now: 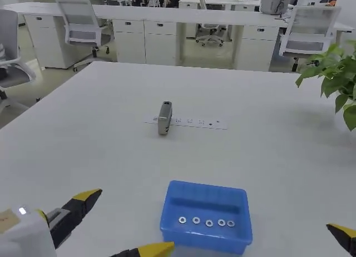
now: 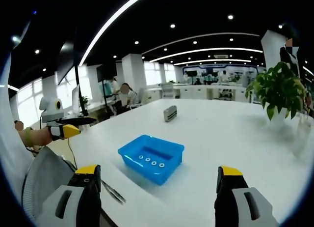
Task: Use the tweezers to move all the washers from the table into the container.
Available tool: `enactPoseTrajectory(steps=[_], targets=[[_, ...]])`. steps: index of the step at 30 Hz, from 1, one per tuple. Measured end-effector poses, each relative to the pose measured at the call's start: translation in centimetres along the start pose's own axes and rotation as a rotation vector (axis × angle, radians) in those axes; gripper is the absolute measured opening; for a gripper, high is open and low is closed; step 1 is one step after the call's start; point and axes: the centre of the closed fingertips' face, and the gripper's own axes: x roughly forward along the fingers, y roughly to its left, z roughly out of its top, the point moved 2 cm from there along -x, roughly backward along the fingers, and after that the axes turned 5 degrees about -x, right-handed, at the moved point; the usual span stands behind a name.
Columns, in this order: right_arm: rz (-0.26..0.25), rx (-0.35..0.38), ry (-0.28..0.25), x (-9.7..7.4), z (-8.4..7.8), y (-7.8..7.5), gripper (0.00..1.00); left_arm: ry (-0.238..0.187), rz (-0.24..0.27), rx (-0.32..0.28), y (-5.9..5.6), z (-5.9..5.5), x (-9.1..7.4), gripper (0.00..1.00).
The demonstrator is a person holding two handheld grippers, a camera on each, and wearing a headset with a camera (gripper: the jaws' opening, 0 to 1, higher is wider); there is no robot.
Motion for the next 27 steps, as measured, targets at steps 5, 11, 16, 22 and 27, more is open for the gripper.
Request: enactPoseTrajectory(steps=[5, 11, 16, 22, 27], targets=[[-0.025, 0.005, -0.03, -0.3, 0.5, -0.5, 0.99, -0.03, 0.07, 0.048, 1.1, 0.7, -0.4, 0.99], [-0.069, 0.006, -0.067, -0.8, 1.4, -1.1, 0.99, -0.081, 0.126, 0.019, 2.4, 2.0, -1.2, 0.99], [-0.108, 0.02, -0.091, -1.3, 1.9, -1.7, 0.99, -0.118, 0.165, -0.003, 3.3, 2.8, -1.8, 0.99], [-0.132, 0.05, -0.108, -1.8, 2.1, -2.2, 0.99, -0.14, 0.199, -0.008, 4.2, 3.6, -2.5, 0.99], [-0.143, 0.072, -0.116, -2.0, 2.3, -2.4, 0.99, -0.127, 0.205, 0.015, 4.1, 3.6, -2.4, 0.99]])
